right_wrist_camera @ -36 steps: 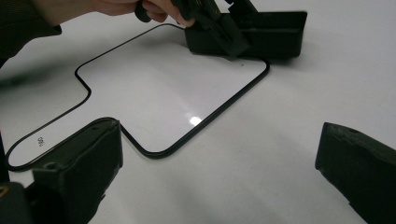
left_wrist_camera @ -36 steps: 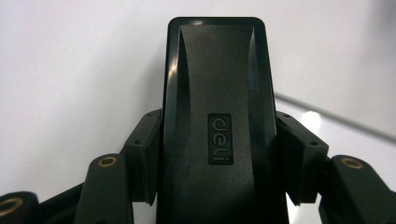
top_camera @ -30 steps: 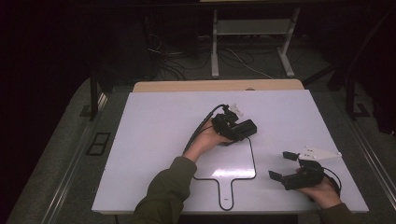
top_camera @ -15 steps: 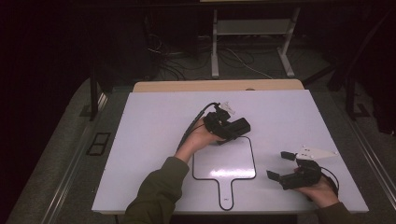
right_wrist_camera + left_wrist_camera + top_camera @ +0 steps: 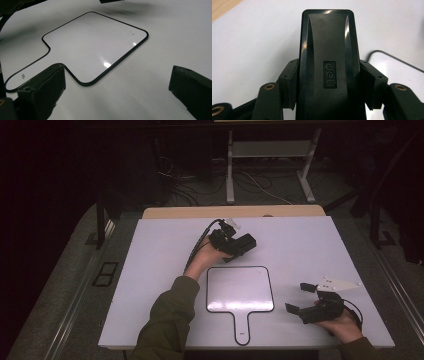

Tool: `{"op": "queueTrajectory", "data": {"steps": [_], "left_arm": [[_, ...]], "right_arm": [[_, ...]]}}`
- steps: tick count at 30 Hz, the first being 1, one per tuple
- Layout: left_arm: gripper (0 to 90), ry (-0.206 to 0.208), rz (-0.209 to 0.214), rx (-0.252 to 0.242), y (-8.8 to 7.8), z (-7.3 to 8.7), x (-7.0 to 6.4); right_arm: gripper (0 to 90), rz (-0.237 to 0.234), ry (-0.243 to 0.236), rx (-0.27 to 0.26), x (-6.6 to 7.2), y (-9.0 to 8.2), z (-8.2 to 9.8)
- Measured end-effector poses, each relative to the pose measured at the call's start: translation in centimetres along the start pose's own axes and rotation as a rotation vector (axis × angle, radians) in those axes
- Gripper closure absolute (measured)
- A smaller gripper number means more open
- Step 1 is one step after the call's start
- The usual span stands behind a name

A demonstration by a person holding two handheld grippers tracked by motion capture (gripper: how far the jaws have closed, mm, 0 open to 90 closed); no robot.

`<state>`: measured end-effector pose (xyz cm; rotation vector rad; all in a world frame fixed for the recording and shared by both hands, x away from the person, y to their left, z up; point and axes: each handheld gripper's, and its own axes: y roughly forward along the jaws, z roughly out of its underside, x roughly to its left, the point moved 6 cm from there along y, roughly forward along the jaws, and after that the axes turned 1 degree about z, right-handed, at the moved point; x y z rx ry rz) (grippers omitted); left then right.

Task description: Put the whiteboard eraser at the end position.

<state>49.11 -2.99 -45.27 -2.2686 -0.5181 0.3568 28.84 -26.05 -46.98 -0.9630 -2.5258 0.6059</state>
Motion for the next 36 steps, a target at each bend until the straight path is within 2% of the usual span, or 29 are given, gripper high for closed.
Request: {"op": "queueTrajectory", "data": {"steps": [1, 2, 4, 9, 13, 17, 19, 28, 31, 32, 35, 36], "left_arm": [[39.0, -0.010, -0.007, 0.001, 0.2, -0.1, 0.3], [39.0, 0.008, -0.011, -0.004, 0.4, -0.3, 0.8], [39.0, -0.015, -0.026, 0.007, 0.7, -0.4, 1.3], [38.9, -0.022, -0.063, 0.028, 1.5, -0.5, 2.9], [38.9, -0.035, -0.061, 0.030, 2.2, -0.3, 3.8], [38.8, -0.036, -0.082, 0.050, 3.0, 0.1, 4.2], [38.8, -0.046, -0.069, 0.048, 3.2, 0.3, 4.3], [38.8, -0.015, -0.070, 0.051, 3.8, 0.2, 4.2], [38.5, -0.017, -0.069, 0.054, 4.1, 0.4, 4.2], [37.5, -0.021, -0.062, 0.041, 4.0, 0.3, 4.2], [32.6, -0.045, -0.074, -0.001, 3.4, -0.2, 4.3], [30.8, -0.041, -0.075, -0.008, 3.1, -0.3, 4.4]], "right_arm": [[0.0, 0.000, -0.001, -0.001, 0.0, 0.0, 0.0], [0.0, -0.001, 0.002, 0.000, 0.0, 0.0, 0.0], [0.0, -0.002, -0.001, 0.003, 0.0, 0.0, 0.0], [0.0, -0.005, -0.002, 0.002, 0.0, 0.0, 0.0], [0.0, -0.007, -0.002, -0.002, 0.1, -0.1, 0.0], [0.0, -0.007, -0.004, -0.004, 0.1, -0.1, 0.0], [0.0, -0.006, 0.000, -0.005, 0.1, -0.2, 0.0], [0.0, -0.005, 0.000, -0.004, 0.0, -0.1, 0.0], [0.0, -0.006, 0.001, -0.005, 0.0, -0.2, 0.0], [0.0, -0.006, 0.001, -0.007, 0.0, -0.2, 0.0], [0.0, -0.007, 0.000, -0.010, 0.0, -0.2, 0.0], [0.0, -0.007, -0.001, -0.010, 0.0, -0.2, -0.1]]}}
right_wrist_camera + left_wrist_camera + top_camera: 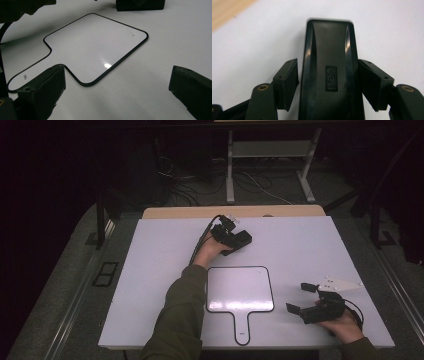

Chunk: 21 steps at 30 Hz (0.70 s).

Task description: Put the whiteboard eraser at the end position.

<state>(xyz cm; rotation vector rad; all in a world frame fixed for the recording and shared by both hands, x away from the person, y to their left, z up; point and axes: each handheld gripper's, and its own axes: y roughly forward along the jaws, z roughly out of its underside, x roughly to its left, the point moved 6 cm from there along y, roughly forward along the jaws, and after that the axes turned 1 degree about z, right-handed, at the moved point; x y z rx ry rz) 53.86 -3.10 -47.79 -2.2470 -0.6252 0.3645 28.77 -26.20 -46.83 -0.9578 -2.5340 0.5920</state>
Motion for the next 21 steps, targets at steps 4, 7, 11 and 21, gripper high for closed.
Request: {"op": "queueTrajectory", "data": {"steps": [4, 7, 11, 21], "left_arm": [[27.5, -0.004, 0.013, -0.028, -1.0, -0.2, -0.5], [26.5, -0.022, 0.032, -0.071, -1.7, -0.2, -1.0], [26.0, 0.008, 0.034, -0.089, -2.9, 0.3, -1.4], [22.8, 0.043, 0.047, -0.126, -5.3, 1.4, -3.5]], "right_arm": [[0.0, 0.002, 0.002, 0.005, -0.1, 0.1, 0.0], [0.0, 0.005, 0.007, 0.007, -0.2, 0.2, 0.1], [0.0, 0.004, 0.004, 0.009, -0.1, 0.2, 0.2], [0.0, -0.001, -0.016, 0.019, -0.2, 0.9, 0.2]]}}
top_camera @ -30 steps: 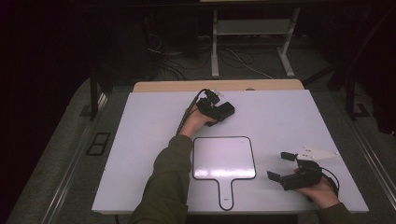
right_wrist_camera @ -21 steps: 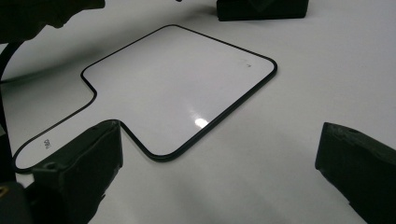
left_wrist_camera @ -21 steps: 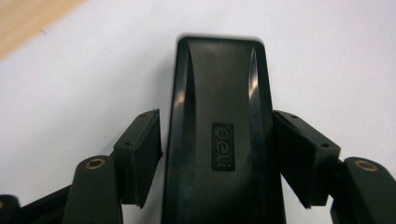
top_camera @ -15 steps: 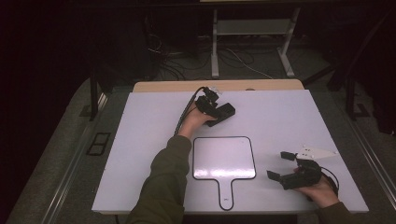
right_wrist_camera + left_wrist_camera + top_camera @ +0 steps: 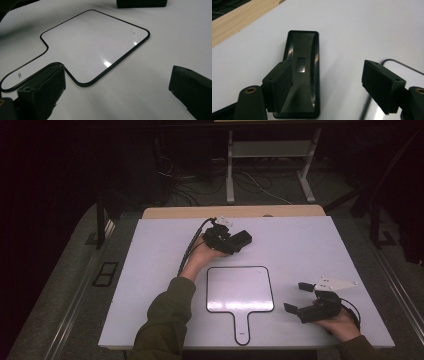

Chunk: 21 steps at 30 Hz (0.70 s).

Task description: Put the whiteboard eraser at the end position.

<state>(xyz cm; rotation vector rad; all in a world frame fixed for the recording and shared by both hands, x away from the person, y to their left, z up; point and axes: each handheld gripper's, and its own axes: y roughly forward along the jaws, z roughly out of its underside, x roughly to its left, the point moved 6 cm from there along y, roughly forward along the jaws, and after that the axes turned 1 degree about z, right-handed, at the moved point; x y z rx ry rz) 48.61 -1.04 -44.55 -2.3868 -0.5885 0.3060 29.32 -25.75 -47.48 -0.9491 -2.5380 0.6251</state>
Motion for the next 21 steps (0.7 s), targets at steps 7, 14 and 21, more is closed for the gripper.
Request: {"op": "queueTrajectory", "data": {"steps": [7, 14, 21], "left_arm": [[21.1, 0.005, 0.018, -0.034, -1.5, 0.7, -1.9], [20.0, -0.008, 0.021, -0.054, -2.8, 1.7, -3.2], [17.2, -0.032, -0.001, -0.083, -4.6, 3.3, -4.0]], "right_arm": [[0.0, -0.005, 0.013, 0.005, -0.3, 0.3, 0.0], [0.0, -0.030, 0.028, 0.008, -0.7, 0.5, -0.1], [0.0, -0.026, 0.024, 0.010, -0.6, 0.6, -0.1]]}}
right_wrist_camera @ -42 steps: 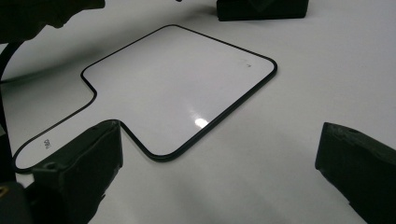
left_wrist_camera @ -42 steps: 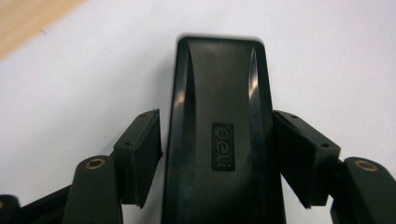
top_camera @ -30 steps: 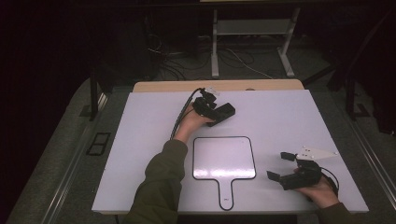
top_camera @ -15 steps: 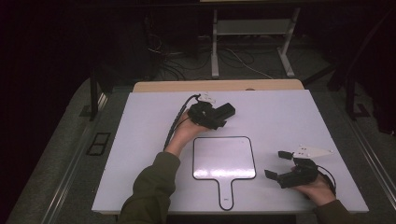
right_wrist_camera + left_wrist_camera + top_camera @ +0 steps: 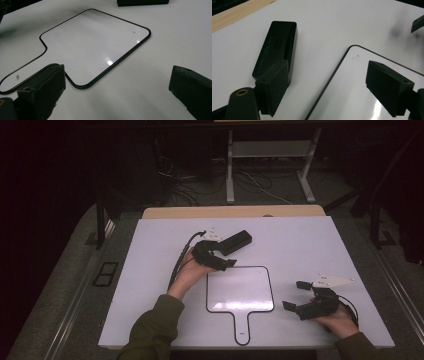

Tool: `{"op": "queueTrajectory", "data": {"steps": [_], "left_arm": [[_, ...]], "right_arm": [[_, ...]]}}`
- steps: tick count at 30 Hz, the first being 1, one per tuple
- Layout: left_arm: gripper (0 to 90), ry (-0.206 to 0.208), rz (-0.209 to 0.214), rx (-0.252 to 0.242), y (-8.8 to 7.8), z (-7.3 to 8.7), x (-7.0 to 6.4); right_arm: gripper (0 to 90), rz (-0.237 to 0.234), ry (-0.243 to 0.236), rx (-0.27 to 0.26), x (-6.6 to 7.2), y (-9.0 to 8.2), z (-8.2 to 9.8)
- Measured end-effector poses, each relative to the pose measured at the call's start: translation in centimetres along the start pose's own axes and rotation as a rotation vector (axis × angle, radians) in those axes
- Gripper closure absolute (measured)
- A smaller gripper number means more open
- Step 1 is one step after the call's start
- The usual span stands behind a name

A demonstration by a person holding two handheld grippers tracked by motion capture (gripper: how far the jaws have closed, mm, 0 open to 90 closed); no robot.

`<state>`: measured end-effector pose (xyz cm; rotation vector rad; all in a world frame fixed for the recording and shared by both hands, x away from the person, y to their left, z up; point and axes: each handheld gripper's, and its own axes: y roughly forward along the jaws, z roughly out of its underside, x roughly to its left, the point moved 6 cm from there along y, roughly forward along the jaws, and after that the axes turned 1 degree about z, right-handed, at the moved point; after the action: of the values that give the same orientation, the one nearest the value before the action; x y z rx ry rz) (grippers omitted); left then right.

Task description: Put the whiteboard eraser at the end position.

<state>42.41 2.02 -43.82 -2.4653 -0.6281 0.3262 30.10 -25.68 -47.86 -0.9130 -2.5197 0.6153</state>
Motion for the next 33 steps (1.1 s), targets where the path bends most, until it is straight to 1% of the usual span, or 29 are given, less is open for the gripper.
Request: {"op": "queueTrajectory", "data": {"steps": [4, 6, 9, 12, 16, 21, 25, 28, 30, 31, 33], "left_arm": [[15.6, -0.003, -0.021, -0.015, -1.4, 0.9, -0.4], [14.4, -0.013, -0.025, -0.024, -1.9, 1.3, -0.7], [13.8, -0.023, -0.020, -0.038, -2.6, 1.9, -1.3], [12.8, -0.018, -0.033, -0.050, -3.4, 2.5, -1.8], [11.9, -0.021, -0.043, -0.084, -4.7, 3.3, -2.6], [8.9, -0.018, -0.048, -0.090, -5.7, 4.6, -3.3], [6.0, -0.017, -0.068, -0.097, -6.5, 5.4, -3.6], [3.6, -0.040, -0.069, -0.100, -7.0, 6.1, -3.7], [2.1, -0.046, -0.074, -0.102, -7.3, 6.6, -3.8], [1.5, -0.049, -0.071, -0.109, -7.5, 6.9, -3.9], [0.4, -0.049, -0.070, -0.104, -7.9, 7.4, -4.1]], "right_arm": [[0.0, 0.005, 0.001, 0.002, 0.1, 0.0, 0.0], [0.0, 0.007, -0.002, 0.003, 0.1, -0.1, 0.1], [0.0, 0.008, -0.002, 0.001, 0.2, -0.1, 0.1], [0.0, 0.008, -0.003, 0.006, 0.3, -0.2, 0.2], [0.0, 0.009, -0.002, 0.002, 0.3, -0.2, 0.1], [0.0, 0.011, 0.003, 0.000, 0.2, -0.3, 0.1], [0.0, 0.012, 0.002, -0.002, 0.2, -0.3, 0.1], [0.0, 0.013, 0.005, -0.001, 0.2, -0.3, 0.2], [0.0, 0.014, 0.006, -0.002, 0.2, -0.3, 0.1], [0.0, 0.015, 0.008, -0.002, 0.2, -0.3, 0.1], [0.0, 0.015, 0.007, -0.002, 0.2, -0.4, 0.2]]}}
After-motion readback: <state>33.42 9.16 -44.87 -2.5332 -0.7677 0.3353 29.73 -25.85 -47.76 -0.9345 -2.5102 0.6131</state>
